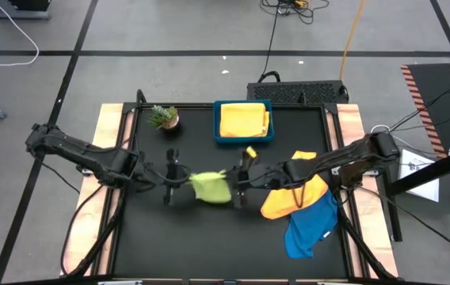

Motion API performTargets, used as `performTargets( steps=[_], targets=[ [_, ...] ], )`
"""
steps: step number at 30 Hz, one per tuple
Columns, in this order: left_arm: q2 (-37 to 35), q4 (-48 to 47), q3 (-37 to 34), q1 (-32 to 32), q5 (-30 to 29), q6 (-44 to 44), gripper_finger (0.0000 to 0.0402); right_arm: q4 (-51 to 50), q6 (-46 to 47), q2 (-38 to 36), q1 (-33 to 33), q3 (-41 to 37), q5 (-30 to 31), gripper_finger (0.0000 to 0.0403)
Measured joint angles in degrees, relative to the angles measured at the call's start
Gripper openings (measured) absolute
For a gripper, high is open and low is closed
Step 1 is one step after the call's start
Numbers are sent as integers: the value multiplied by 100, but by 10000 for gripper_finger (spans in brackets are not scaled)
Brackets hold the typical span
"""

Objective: Fold microfiber towels
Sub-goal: Stack the green microfiber cloth on top of the orange microfiber cloth into the blue bin

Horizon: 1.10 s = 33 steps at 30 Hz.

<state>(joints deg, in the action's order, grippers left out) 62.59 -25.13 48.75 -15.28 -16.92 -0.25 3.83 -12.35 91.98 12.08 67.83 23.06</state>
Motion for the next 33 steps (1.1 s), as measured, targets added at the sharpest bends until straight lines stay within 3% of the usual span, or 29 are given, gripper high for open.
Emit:
performTargets(
  steps=[3,8,16,27,33],
  targets=[
    [8,56,254,443,-16,529,5,-314,-151,-338,-68,3,514,3],
    [172,377,503,1317,145,1325,6,-547,-198,-754,-395,-193,699,2],
    [1095,1095,925,2599,1212,2091,5,-289,-73,-1439,-1311,-1289,654,2],
    [2761,1197,2286,3282,1198,2732,5,1053,-261,-2346,-2589,-2615,43,1],
    [3294,1446,2714,3553,613,2988,11,1345,-624,-2277,-3417,-2660,-429,1]
  ],
)
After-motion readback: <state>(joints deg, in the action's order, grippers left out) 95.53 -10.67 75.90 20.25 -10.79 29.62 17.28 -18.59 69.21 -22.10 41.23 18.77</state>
